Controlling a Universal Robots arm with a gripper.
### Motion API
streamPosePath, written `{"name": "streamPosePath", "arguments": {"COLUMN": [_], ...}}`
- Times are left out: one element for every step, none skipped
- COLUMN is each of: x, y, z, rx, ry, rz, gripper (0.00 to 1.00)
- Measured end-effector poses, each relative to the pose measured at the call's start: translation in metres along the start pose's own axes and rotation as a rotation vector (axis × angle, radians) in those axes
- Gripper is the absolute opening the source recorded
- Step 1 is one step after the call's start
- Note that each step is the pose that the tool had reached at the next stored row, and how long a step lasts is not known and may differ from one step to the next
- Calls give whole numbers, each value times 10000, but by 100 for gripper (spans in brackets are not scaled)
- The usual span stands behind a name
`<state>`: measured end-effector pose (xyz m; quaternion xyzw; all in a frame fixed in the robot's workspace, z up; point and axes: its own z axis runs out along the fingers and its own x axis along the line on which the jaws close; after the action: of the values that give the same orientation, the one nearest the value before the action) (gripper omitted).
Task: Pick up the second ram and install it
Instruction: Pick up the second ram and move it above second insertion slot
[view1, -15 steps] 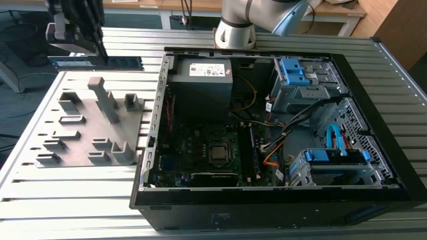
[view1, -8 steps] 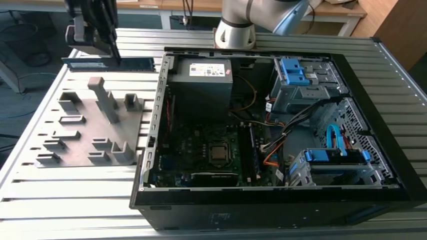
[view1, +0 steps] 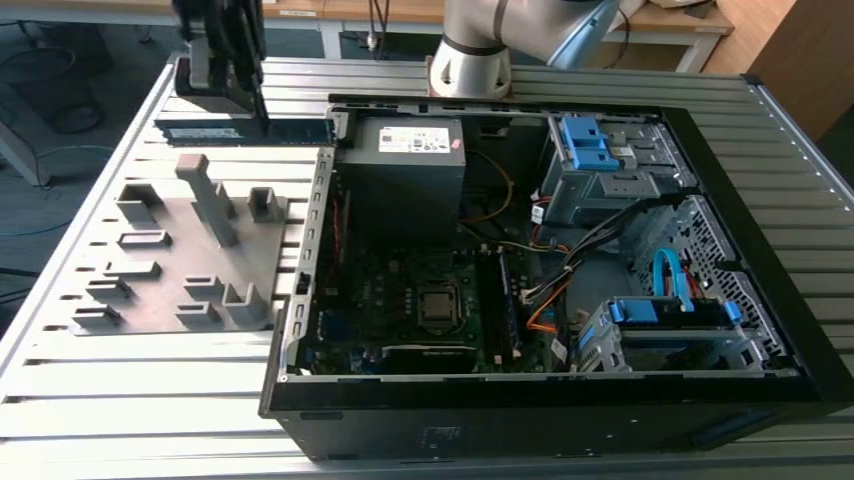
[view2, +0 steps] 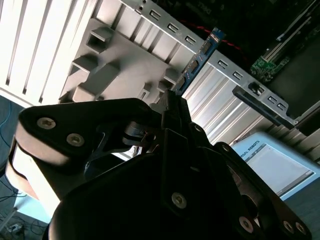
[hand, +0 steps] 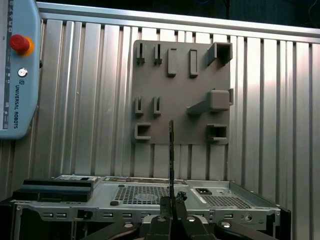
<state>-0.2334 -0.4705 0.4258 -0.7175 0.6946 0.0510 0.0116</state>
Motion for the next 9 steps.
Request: {"name": "streamPosePath", "arguments": {"x": [1, 2, 3, 4, 5, 6, 7, 8, 9], "y": [-25, -50, -75, -102, -130, -156, -182, -209, -235], "z": [2, 4, 6, 7, 9, 10, 13, 14, 16], "rx": [-1, -1, -2, -4, -5, -7, -6, -7, -9], "ry": [0, 0, 0, 0, 0, 0, -1, -1, 0], "rz": [0, 1, 1, 1, 1, 0, 1, 1, 1], "gripper": [13, 13, 13, 13, 13, 13, 13, 13, 13]}}
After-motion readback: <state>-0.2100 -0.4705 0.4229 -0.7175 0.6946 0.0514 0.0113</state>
